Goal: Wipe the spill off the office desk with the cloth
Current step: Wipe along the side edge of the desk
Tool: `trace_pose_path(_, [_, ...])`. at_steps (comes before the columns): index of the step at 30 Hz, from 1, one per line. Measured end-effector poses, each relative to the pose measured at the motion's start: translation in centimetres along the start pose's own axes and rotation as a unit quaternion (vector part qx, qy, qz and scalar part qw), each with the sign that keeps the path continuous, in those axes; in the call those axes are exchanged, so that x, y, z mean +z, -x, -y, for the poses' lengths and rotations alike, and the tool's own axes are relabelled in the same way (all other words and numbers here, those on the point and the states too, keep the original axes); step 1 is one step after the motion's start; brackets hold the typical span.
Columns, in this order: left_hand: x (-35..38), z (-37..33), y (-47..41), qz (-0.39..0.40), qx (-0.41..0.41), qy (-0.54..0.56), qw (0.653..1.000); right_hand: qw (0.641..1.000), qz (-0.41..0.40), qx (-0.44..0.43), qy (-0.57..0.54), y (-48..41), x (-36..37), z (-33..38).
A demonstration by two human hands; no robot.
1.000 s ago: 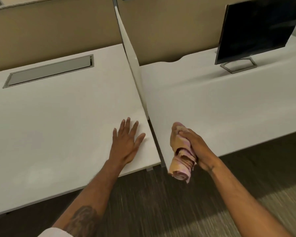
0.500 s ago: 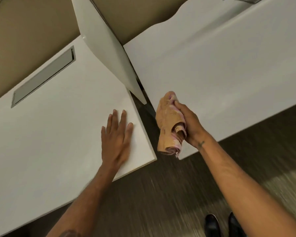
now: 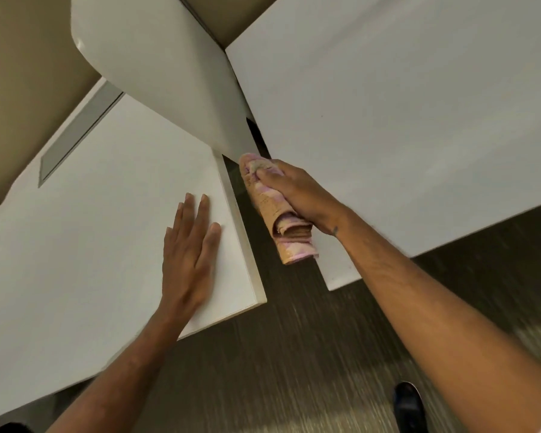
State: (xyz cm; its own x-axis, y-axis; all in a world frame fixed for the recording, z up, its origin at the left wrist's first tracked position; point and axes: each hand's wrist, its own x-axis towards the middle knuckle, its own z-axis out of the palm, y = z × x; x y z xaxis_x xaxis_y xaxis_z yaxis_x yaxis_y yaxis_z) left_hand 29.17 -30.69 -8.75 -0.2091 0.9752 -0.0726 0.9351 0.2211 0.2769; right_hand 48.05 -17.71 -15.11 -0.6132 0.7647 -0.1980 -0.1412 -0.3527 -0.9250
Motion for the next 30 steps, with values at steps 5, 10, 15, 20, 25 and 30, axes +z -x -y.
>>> trace_pose_path(5, [-0.1,-0.2,-0.1,0.005,-0.014,-0.012,1.000,0.997,0.011,-0.043,0.064,-3.1,1.2,0.5])
trace_pose_path(10, [-0.1,-0.3,-0.1,0.005,-0.012,-0.017,1.000,0.995,0.012,-0.055,0.084,-4.1,1.8,0.5])
trace_pose_path(15, [-0.2,-0.3,-0.1,0.008,-0.019,-0.009,1.000,0.991,0.027,-0.057,0.116,-3.6,2.4,0.6])
trace_pose_path(20, [-0.3,-0.7,0.0,0.009,-0.022,-0.004,1.000,0.993,0.030,-0.050,0.107,-1.9,2.6,0.3])
trace_pose_path(25, [-0.2,-0.4,-0.1,0.007,-0.016,-0.008,1.000,0.993,0.044,-0.038,0.102,0.5,2.8,-0.3])
trace_pose_path(30, [-0.1,-0.3,0.0,0.003,-0.013,-0.007,1.000,0.994,0.061,-0.022,0.086,3.9,3.2,-0.9])
